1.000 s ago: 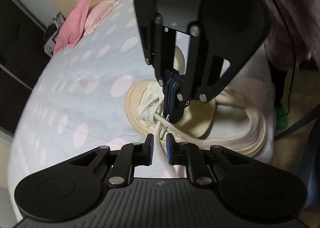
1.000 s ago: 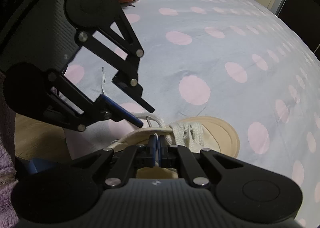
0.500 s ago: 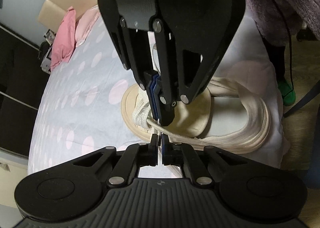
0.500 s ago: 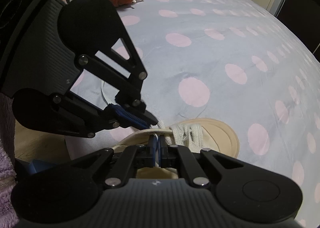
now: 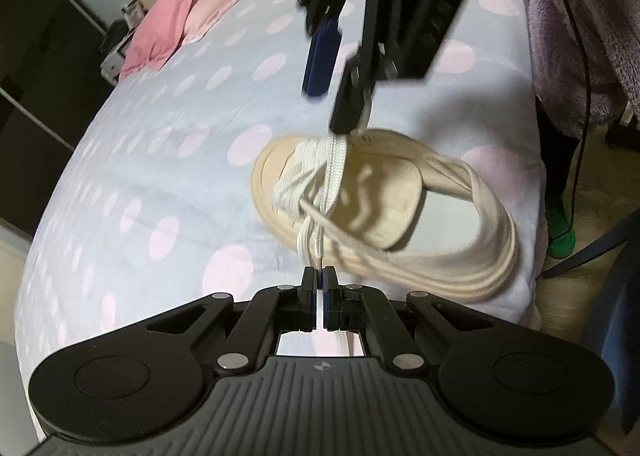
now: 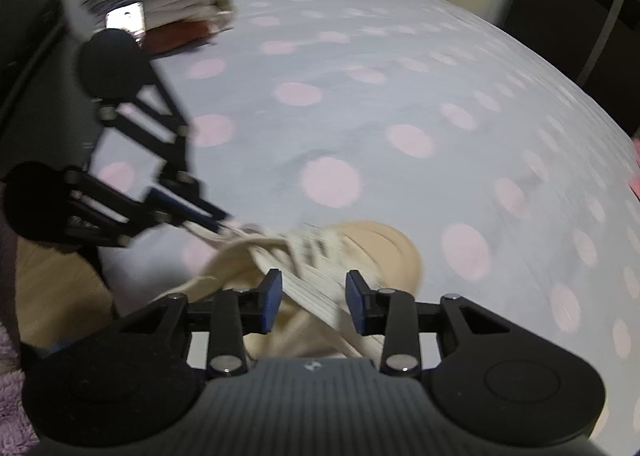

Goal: Lace up shoes with both hands
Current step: 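Pull the lace through the eyelet with the left gripper, drawing it long, then bring the lace tip back to the sneaker eyelets with the left gripper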

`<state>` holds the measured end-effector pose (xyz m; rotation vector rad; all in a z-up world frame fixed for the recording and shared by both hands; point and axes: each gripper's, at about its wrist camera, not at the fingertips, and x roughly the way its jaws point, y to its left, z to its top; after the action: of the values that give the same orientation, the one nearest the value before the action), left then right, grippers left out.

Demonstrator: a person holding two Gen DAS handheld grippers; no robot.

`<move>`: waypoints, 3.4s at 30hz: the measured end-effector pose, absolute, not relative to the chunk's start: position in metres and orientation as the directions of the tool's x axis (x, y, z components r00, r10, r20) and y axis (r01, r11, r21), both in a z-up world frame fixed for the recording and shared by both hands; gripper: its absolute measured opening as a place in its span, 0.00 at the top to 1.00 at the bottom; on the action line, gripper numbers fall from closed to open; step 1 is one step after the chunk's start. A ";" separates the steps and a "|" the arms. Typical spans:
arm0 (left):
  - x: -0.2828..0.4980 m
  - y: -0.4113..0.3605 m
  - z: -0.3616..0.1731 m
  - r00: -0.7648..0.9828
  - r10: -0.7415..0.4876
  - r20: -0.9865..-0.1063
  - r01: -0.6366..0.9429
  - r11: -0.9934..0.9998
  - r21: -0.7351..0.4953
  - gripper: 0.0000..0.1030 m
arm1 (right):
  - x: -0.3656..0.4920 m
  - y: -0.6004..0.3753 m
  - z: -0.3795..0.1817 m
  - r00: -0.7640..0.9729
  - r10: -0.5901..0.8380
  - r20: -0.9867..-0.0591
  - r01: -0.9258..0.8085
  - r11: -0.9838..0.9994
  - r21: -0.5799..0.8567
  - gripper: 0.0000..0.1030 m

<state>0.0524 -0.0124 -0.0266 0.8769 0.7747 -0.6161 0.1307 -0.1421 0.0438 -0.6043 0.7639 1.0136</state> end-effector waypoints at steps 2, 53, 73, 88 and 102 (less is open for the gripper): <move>0.045 -0.008 -0.023 0.578 -0.139 -0.804 0.735 0.517 0.439 0.99 | 0.136 -0.153 0.045 0.348 0.505 -0.790 -0.880 0.466 -0.089 0.59; 0.060 0.166 -0.070 0.404 -0.220 -0.888 -0.160 0.939 -0.305 0.86 | 0.129 -0.182 0.070 0.390 0.520 -0.760 -0.841 0.538 -0.064 0.34; 0.069 0.156 -0.059 0.457 -0.120 -0.881 -0.135 0.970 -0.202 0.99 | 0.123 -0.181 0.069 0.401 0.509 -0.762 -0.850 0.516 -0.104 0.33; 0.049 0.094 0.046 0.675 -0.088 -0.732 0.271 0.953 0.136 0.99 | 0.113 -0.182 0.056 0.310 0.515 -0.799 -0.882 0.470 -0.039 0.33; 0.018 0.059 0.089 0.746 0.031 -0.665 0.407 0.770 0.492 0.99 | 0.119 -0.180 0.045 0.218 0.526 -0.822 -0.877 0.476 0.072 0.56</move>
<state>0.0181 0.0586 0.0894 0.6714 0.7093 -0.2233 0.1187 -0.1801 0.0453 -0.4604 0.9087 1.0193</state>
